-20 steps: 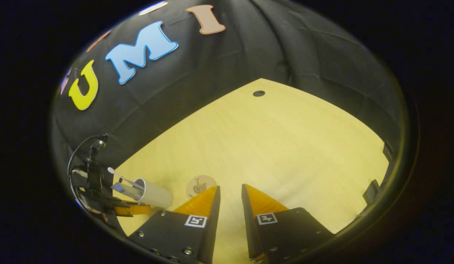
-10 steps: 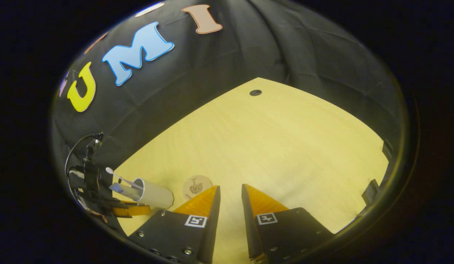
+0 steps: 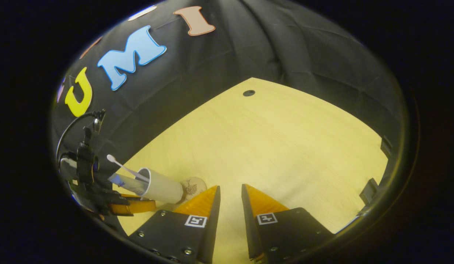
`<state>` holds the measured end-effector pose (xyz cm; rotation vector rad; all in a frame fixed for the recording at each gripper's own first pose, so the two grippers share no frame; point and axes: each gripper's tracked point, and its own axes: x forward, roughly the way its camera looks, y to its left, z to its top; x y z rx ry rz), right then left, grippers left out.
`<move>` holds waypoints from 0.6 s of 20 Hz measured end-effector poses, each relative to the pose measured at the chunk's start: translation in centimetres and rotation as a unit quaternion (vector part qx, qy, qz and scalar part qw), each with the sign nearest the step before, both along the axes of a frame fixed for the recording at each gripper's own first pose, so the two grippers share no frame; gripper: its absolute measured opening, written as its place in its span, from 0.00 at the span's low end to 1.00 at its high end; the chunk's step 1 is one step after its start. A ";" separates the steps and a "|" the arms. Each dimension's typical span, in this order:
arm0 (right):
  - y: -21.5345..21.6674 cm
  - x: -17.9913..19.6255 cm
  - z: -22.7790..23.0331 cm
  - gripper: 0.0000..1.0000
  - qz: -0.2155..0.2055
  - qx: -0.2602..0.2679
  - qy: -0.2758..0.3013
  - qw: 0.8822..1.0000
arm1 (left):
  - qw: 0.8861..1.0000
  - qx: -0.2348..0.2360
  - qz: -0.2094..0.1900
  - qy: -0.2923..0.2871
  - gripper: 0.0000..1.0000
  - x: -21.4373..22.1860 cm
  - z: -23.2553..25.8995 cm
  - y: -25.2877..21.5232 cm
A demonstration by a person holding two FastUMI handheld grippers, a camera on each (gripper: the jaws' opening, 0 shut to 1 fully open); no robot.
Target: Put the toothbrush and toothpaste on the desktop into the cup, then pick up the cup and place it on the coaster on the desktop.
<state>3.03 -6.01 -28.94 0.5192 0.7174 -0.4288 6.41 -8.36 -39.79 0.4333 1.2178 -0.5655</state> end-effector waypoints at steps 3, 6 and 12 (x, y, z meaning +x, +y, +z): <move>-1.0 -0.6 0.0 0.35 -0.012 0.007 0.000 1.000 | 1.000 -0.001 -0.011 0.005 0.21 -0.1 -0.3 -1.0; -2.1 -1.4 -0.2 0.35 -0.025 0.012 0.003 1.000 | 1.000 0.004 -0.013 0.007 0.21 0.4 -0.7 -0.9; -3.8 -1.9 -0.8 0.35 -0.044 0.024 0.007 0.999 | 1.000 0.000 -0.005 0.020 0.17 0.6 -1.0 -0.5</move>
